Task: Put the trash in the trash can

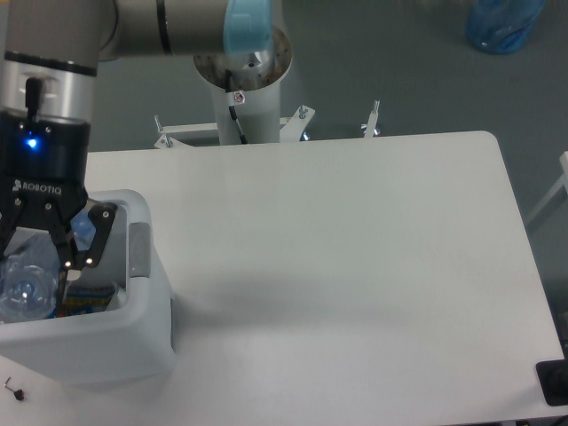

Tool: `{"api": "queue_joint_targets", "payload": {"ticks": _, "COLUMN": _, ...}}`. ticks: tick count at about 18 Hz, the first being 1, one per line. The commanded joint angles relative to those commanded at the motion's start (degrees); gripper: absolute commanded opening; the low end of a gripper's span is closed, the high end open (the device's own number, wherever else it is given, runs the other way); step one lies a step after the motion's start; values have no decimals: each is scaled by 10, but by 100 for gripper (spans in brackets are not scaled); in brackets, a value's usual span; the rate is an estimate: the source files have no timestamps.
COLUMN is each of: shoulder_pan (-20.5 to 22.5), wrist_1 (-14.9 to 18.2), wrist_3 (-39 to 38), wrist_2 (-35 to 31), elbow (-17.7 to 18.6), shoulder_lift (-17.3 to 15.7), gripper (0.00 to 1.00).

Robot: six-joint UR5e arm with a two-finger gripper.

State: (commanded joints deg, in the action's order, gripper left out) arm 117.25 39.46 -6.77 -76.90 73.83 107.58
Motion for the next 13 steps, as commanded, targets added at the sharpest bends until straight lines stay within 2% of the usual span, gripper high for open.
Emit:
{"api": "queue_joint_targets", "payload": {"ticks": 6, "shoulder_pan": 0, "wrist_1": 0, "wrist_3": 1, "wrist_2": 0, "elbow": 3, "shoulder_lift": 11, "gripper": 63}}
{"api": "queue_joint_targets", "payload": {"ticks": 10, "shoulder_pan": 0, "wrist_1": 0, "wrist_3": 19, "wrist_2": -1, "elbow": -2, "shoulder_lift": 14, "gripper": 95}}
{"api": "queue_joint_targets", "payload": {"ticks": 11, "shoulder_pan": 0, "wrist_1": 0, "wrist_3": 19, "wrist_2": -1, "elbow": -1, "shoulder_lift": 14, "gripper": 100}}
{"api": "queue_joint_targets", "payload": {"ticks": 13, "shoulder_pan": 1, "wrist_1": 0, "wrist_3": 19, "wrist_2": -1, "elbow": 0, "shoulder_lift": 15, "gripper": 100}}
